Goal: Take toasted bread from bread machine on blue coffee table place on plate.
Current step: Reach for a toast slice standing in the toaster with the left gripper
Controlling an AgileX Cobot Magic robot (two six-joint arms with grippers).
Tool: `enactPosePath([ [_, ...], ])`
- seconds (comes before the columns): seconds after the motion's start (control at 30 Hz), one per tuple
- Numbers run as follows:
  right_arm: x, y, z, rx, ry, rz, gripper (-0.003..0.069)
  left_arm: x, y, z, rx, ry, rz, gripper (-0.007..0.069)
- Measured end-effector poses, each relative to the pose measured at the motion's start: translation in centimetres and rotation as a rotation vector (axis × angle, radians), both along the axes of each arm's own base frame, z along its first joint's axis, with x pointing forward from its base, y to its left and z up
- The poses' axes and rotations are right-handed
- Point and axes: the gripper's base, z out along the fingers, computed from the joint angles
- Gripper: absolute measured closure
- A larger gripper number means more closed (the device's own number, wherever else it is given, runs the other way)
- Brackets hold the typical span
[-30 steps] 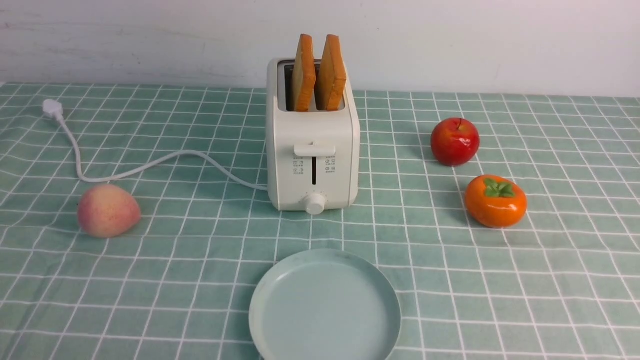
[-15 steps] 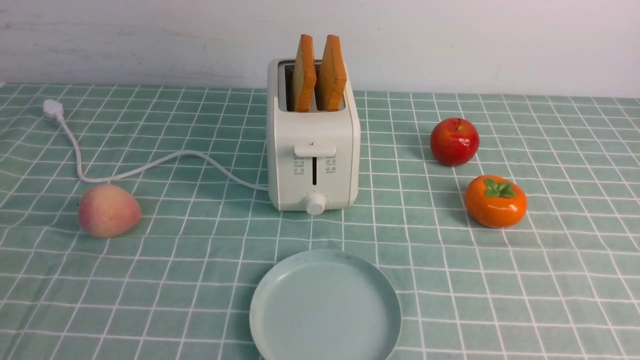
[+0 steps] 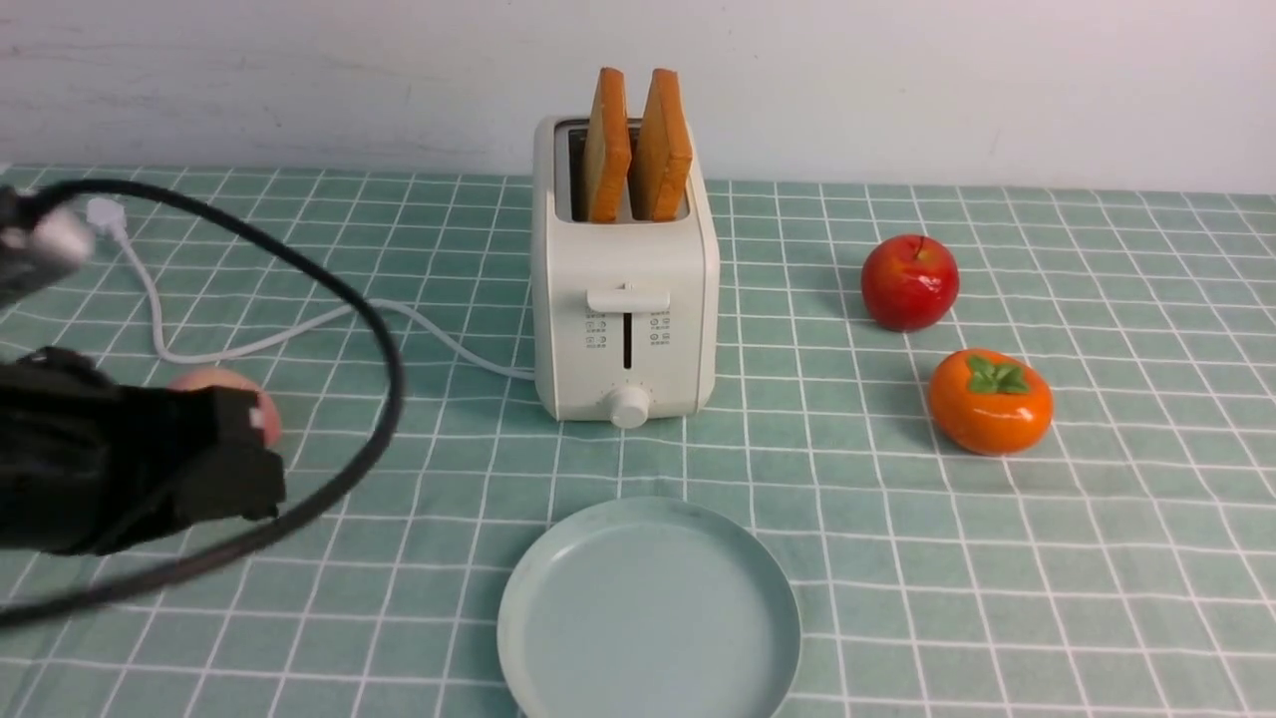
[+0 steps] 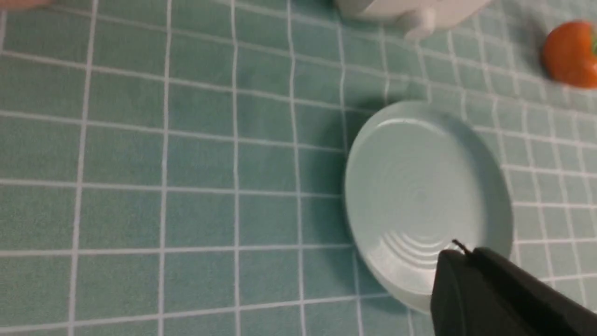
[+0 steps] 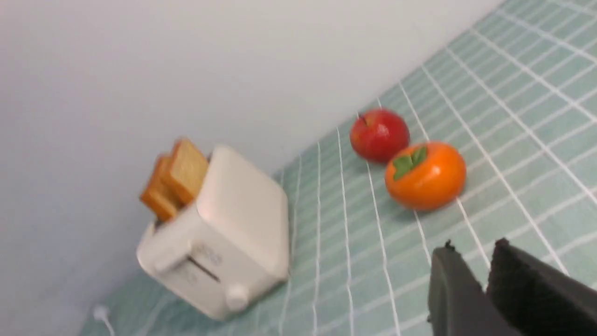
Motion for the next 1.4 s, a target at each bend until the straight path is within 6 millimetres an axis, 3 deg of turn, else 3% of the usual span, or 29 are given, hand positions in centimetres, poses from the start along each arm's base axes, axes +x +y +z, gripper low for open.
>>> enactPosePath([
  [0.1, 0.9, 0.4, 1.9, -0.118, 0.218, 0.085, 0.0669, 4.0, -1.0, -1.1, 0.033, 0.093, -0.064, 0.0638],
  [0.23, 2.7, 0.8, 3.4, -0.187, 0.521, 0.205, 0.0676, 8.1, -4.1, -0.8, 0.100, 0.106, -0.153, 0.0638],
  [0.33, 3.8, 1.0, 4.2, -0.242, 0.627, 0.279, 0.0676, 10.2, -6.5, 0.5, 0.124, 0.082, -0.181, 0.0638],
  [0.6, 4.8, 1.4, 5.1, -0.291, 0.603, 0.366, 0.0667, 15.6, -8.7, 6.3, 0.128, -0.115, -0.182, 0.0638],
  [0.7, 5.0, 1.4, 5.2, -0.284, 0.584, 0.361, 0.0667, 16.9, -9.2, 7.7, 0.089, -0.218, -0.184, 0.0638],
  [0.8, 5.1, 1.4, 5.3, -0.285, 0.569, 0.355, 0.0667, 18.2, -9.8, 7.8, 0.071, -0.305, -0.200, 0.0622],
  [0.87, 5.1, 1.4, 5.3, -0.286, 0.568, 0.354, 0.0666, 19.0, -10.0, 7.3, 0.070, -0.346, -0.205, 0.0575],
  [1.0, 5.1, 1.4, 5.3, -0.283, 0.567, 0.355, 0.0663, 21.0, -10.7, 5.3, 0.058, -0.395, -0.212, 0.0390],
  [1.03, 5.1, 1.4, 5.3, -0.283, 0.567, 0.355, 0.0662, 21.1, -10.7, 5.2, 0.054, -0.395, -0.209, 0.0379],
  [1.1, 5.1, 1.4, 5.3, -0.282, 0.566, 0.355, 0.0661, 22.0, -11.1, 3.9, 0.046, -0.401, -0.219, 0.0244],
  [1.2, 5.1, 1.4, 5.3, -0.282, 0.566, 0.355, 0.0661, 23.0, -11.5, 2.3, 0.041, -0.398, -0.228, 0.0109],
  [1.27, 5.1, 1.4, 5.3, -0.282, 0.566, 0.355, 0.0661, 23.6, -11.6, 1.4, 0.044, -0.409, -0.214, 0.0057],
  [1.4, 5.1, 1.4, 5.3, -0.282, 0.566, 0.355, 0.0660, 24.8, -11.5, 0.4, 0.051, -0.445, -0.163, 0.0065],
])
